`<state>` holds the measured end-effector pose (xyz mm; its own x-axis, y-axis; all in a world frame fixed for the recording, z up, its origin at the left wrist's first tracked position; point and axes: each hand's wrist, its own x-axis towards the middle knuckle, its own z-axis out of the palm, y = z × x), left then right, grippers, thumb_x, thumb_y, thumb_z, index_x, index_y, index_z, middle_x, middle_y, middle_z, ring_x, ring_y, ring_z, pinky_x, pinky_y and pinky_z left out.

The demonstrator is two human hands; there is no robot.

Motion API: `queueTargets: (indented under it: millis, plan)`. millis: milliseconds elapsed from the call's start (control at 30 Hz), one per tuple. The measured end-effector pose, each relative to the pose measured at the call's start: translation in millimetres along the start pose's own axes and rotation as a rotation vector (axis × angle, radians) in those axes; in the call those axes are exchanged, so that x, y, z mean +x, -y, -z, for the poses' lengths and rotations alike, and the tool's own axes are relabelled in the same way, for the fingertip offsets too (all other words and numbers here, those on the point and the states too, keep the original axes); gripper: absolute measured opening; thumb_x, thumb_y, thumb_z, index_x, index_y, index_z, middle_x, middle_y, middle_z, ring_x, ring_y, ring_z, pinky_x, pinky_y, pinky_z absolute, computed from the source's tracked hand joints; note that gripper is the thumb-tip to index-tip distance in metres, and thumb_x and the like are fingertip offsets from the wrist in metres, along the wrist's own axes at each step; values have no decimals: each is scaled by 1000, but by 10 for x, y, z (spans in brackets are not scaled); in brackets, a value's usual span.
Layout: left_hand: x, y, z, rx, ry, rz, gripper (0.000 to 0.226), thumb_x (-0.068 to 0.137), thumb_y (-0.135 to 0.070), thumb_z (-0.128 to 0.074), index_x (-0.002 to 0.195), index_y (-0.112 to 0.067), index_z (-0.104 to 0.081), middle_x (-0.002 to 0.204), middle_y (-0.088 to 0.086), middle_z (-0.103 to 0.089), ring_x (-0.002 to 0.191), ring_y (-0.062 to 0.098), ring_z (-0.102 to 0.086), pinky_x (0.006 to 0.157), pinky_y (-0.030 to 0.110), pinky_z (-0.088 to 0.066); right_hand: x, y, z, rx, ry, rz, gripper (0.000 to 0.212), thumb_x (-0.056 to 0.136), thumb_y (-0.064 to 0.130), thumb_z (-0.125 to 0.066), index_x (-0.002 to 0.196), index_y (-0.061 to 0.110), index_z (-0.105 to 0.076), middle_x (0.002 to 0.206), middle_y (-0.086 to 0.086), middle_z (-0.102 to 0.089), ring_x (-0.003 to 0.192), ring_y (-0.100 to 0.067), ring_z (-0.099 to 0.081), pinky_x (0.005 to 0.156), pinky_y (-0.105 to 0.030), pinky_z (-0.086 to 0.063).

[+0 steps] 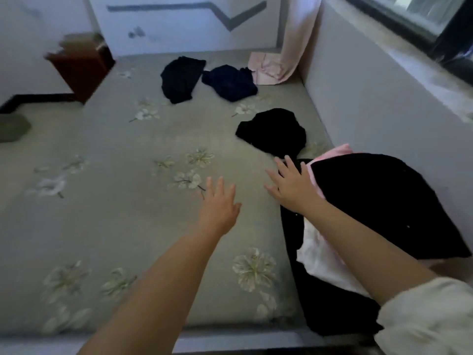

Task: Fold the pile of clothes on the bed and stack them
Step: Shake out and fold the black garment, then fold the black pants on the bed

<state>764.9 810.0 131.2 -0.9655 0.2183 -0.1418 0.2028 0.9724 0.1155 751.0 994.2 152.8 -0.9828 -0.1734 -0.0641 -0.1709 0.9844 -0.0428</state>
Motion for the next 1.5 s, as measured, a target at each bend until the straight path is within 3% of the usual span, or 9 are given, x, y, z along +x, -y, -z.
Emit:
queueTargets:
  millis: [233, 633, 867, 1100, 1300, 1400, 1500]
  plan:
    - [124, 1046, 518, 118, -47, 61, 59, 97, -39, -32, 147, -18, -10, 155, 15, -2, 141, 36, 7, 113, 50, -2, 529, 988, 196, 51, -71, -18, 60, 93, 55, -28, 145, 26, -22, 156, -6, -9, 143, -27, 0, 111, -55, -3]
    - [1644, 1307, 332, 174, 40, 8, 59, 98, -41, -27, 147, -18, -5, 155, 10, -3, 143, 27, 3, 114, 46, -4, 1835, 614, -410, 116, 81, -223, 58, 95, 50, -29, 144, 19, -24, 154, -8, -15, 143, -27, -6, 113, -49, -9]
    - [2629, 1445, -237, 157, 127, -33, 60, 96, -45, -30, 147, -22, -6, 155, 8, -9, 143, 26, -4, 110, 48, -15, 2579, 11, -865, 118, 151, -348, 58, 95, 46, -33, 144, 15, -26, 153, -8, -19, 141, -26, -13, 110, -44, -20]
    - [3767, 1546, -1011, 109, 189, -79, 60, 96, -44, -32, 146, -19, -11, 155, 7, -9, 142, 24, -4, 111, 48, -13, 3451, -508, -1445, 93, 209, -421, 57, 96, 44, -32, 144, 14, -24, 152, -9, -21, 141, -26, -15, 111, -45, -20]
    - [4425, 1637, -2193, 24, 259, -82, 65, 94, -51, -29, 147, -18, -10, 155, 10, -3, 143, 25, 2, 113, 48, -6, 4194, -909, -2397, 128, 231, -480, 57, 97, 41, -32, 144, 10, -25, 152, -13, -21, 141, -30, -15, 112, -47, -21]
    - [4480, 1720, -2632, -51, 139, -96, 68, 91, -56, -26, 147, -20, -13, 156, 11, 1, 143, 24, 6, 112, 44, 7, 4470, -1072, -2826, 149, 170, -549, 58, 97, 41, -32, 145, 10, -21, 153, -13, -16, 141, -30, -12, 113, -47, -15]
    - [4475, 1768, -2882, -127, 8, -103, 75, 84, -62, -19, 144, -17, -27, 154, 13, -12, 143, 25, -5, 108, 37, 9, 4682, -1151, -3280, 64, 47, -668, 54, 96, 42, -33, 143, 15, -28, 152, -9, -22, 139, -27, -18, 111, -44, -13]
